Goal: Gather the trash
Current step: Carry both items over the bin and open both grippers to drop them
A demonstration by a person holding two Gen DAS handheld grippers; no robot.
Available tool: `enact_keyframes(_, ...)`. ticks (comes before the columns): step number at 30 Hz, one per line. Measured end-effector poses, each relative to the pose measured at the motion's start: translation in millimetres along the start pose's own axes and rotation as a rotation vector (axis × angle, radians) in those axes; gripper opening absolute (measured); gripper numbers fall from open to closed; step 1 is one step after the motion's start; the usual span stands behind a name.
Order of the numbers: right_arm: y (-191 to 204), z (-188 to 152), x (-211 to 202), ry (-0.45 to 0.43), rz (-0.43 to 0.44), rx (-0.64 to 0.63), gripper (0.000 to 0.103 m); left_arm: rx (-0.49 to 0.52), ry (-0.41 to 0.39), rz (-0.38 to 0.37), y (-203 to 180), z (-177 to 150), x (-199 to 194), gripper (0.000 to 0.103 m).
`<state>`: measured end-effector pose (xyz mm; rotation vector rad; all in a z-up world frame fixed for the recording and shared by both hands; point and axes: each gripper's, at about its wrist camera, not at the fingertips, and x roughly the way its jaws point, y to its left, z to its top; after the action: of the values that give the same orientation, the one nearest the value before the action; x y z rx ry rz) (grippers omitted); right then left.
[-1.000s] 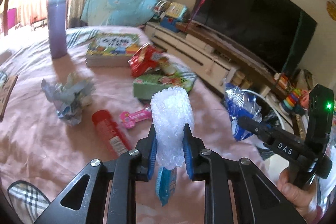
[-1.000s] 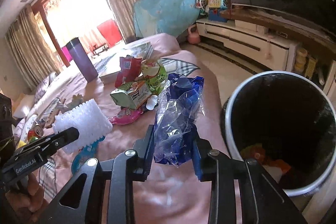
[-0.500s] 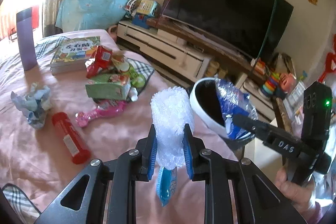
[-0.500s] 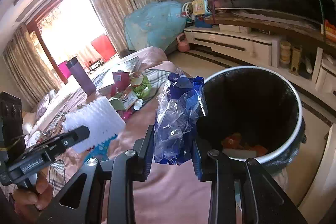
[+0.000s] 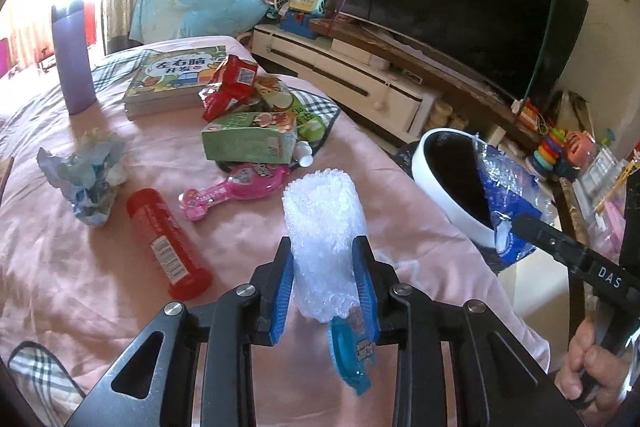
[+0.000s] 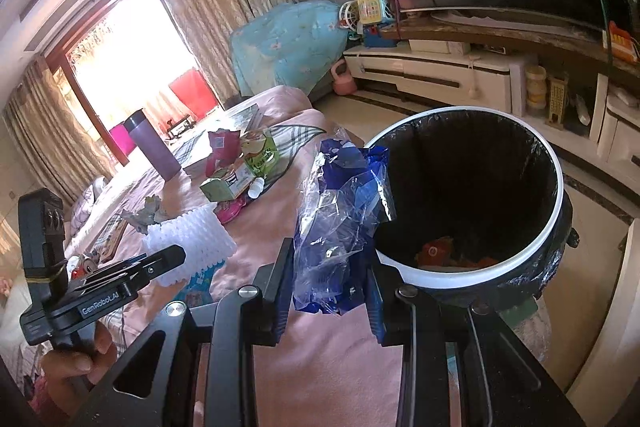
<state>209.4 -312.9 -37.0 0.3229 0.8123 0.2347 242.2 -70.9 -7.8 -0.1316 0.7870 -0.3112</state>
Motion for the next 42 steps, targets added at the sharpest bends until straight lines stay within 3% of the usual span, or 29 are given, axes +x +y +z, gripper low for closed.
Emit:
enact_keyframes(2, 0.0, 0.2, -0.2, -0.002, 0.000, 0.002, 0.032, -0.005, 0.001, 0.000, 1.2, 0.0, -0.6, 0.029)
enact_keyframes(5, -0.4, -0.1, -1.1, -0.004, 0.004, 0.007, 0.032, -0.021, -0.007, 0.005, 7.7, 1.0, -3.2, 0.047)
enact_keyframes(7, 0.1, -0.7, -2.0, -0.005, 0.003, 0.008, 0.032, -0.022, -0.018, -0.010, 12.5, 1.2, -5.2, 0.042)
enact_keyframes(8, 0.8, -0.7, -2.4, -0.007, 0.002, 0.006, 0.032, -0.022, -0.027, -0.021, 13.6, 1.5, -6.8, 0.023)
enact_keyframes(9, 1.4, -1.2, -3.0, -0.009, 0.001, 0.005, 0.032, -0.017, -0.033, -0.025, 13.8, 2.2, -8.5, 0.021)
enact_keyframes(17, 3.5, -1.5, -4.4, -0.017, 0.005, 0.002, 0.032, -0.002, -0.113, -0.044, 19.5, 4.4, -29.2, 0.017)
enact_keyframes(22, 3.6, -0.8, -4.8, -0.019, 0.005, 0.002, 0.032, 0.011, -0.114, -0.066, 14.1, 2.8, -28.9, 0.017)
enact_keyframes(42, -49.3, 18.0, -22.2, -0.032, -0.090, 0.027, 0.032, 0.112, -0.090, -0.212, -70.3, 32.3, 36.1, 0.018)
